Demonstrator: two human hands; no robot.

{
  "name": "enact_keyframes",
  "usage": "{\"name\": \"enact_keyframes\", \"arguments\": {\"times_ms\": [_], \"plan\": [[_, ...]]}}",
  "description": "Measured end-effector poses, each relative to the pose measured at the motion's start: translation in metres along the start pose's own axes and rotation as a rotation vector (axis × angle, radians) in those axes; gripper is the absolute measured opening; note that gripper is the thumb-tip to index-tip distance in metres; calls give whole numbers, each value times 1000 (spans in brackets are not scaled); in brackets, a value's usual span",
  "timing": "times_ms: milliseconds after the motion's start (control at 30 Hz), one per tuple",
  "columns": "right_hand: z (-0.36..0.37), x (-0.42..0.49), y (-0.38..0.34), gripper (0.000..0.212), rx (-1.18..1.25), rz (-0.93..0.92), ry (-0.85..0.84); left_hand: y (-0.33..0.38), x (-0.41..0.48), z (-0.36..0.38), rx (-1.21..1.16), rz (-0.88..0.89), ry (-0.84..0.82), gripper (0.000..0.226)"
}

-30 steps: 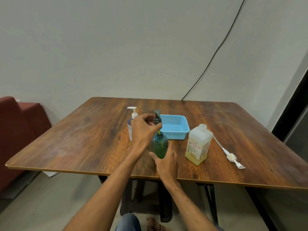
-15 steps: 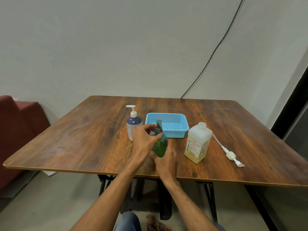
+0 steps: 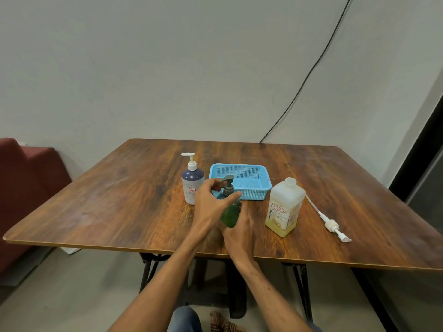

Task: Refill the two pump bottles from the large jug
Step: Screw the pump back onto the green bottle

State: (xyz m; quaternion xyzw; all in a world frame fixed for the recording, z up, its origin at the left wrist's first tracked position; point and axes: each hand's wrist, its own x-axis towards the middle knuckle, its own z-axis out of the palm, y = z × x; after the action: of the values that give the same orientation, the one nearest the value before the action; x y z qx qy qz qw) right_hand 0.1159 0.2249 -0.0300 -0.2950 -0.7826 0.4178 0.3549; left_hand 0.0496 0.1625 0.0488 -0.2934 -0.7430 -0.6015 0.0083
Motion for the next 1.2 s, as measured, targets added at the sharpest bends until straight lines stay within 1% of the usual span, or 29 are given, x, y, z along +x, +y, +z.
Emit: {"name": "enact_keyframes", "arguments": {"times_ms": [67, 133, 300, 400, 500, 600, 633, 700, 800, 900, 967, 1067, 1200], "plan": [[0, 0, 1, 75, -17, -17, 15, 0, 0, 4, -12, 17, 47, 48], [-1, 0, 1, 75, -23, -32, 20, 1, 0, 5, -27, 37, 69, 40], [0, 1, 0, 75, -17, -39, 27, -3, 2, -3, -35, 107, 36, 33], [1, 2, 2, 74, -28, -33, 26, -3, 4, -8, -57, 110, -36, 32], [1, 2, 2, 77, -34, -33, 21, -5, 6, -14, -49, 84, -154, 33], [1, 2, 1, 80, -27, -29, 12, -4, 7, -17, -126, 45, -225, 37], [1, 3, 1, 81, -23, -23, 10, -2, 6, -16, -152, 41, -210, 39], [2, 2, 1, 82, -10, -17, 4, 1, 4, -13, -154, 47, -118, 41], [2, 1, 1, 80, 7, -19, 4, 1, 4, -5, -69, 58, -14, 33], [2, 2, 2, 77, 3, -22, 4, 0, 6, -3, -47, 64, 20, 31], [1, 3, 2, 80, -5, -23, 0, 0, 8, -5, -66, 82, -47, 31], [2, 3, 3, 81, 2, -22, 10, -2, 13, -11, -58, 88, -220, 32], [3, 2, 2, 80, -8, -18, 9, -5, 17, -17, -114, 27, -364, 34]]}}
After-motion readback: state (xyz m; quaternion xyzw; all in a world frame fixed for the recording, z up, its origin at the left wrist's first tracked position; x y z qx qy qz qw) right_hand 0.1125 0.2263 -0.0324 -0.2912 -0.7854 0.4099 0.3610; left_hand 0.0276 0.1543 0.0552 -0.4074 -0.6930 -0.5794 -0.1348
